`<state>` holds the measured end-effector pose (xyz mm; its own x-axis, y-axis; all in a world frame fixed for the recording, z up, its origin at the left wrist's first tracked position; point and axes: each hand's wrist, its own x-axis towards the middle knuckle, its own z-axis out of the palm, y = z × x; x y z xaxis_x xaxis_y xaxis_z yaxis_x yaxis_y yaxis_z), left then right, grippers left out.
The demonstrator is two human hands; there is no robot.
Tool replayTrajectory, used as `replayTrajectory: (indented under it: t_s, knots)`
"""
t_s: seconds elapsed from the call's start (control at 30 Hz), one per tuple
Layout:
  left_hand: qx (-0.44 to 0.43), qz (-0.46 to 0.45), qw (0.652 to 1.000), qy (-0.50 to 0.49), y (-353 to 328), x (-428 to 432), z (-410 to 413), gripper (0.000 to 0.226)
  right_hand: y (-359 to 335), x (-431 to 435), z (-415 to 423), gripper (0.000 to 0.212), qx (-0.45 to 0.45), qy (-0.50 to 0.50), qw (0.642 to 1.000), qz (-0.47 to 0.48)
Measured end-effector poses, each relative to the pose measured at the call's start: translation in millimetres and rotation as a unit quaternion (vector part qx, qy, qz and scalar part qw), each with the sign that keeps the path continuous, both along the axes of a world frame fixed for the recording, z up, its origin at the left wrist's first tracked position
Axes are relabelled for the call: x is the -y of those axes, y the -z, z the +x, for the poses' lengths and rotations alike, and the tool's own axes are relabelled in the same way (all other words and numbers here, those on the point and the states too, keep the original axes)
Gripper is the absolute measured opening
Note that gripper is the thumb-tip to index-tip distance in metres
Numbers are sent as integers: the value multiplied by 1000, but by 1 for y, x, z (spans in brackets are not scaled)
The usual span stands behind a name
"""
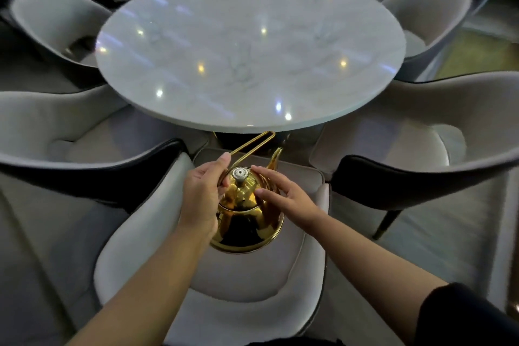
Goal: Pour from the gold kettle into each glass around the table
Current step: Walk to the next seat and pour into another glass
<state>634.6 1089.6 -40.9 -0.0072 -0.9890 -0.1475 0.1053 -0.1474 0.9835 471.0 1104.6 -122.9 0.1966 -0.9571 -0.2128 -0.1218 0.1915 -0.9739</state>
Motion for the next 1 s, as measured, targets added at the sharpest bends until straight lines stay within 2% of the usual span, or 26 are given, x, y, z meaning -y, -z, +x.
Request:
replayTrajectory:
  t_s: [0.2, 0.4, 0.7, 0.83, 1.0]
  knots:
    - [0, 5, 1000, -19, -6, -4, -4, 49, 0, 4, -1, 62, 22, -10, 1000, -8]
    - [-6, 3, 998, -57, -8, 1, -32, 47, -2, 21, -28, 51, 28, -40, 999, -7]
    - [-12, 8, 985, -172, -2, 15, -126, 50, -5, 68, -122, 52, 1, -145, 989, 1]
    - [-26, 16, 975, -220, -4, 25, -174, 57, -8, 88, -167, 58, -11, -185, 983, 2]
    - [-26, 19, 968, -248, -5, 36, -221, 48, -8, 114, -210, 54, -24, -231, 973, 4]
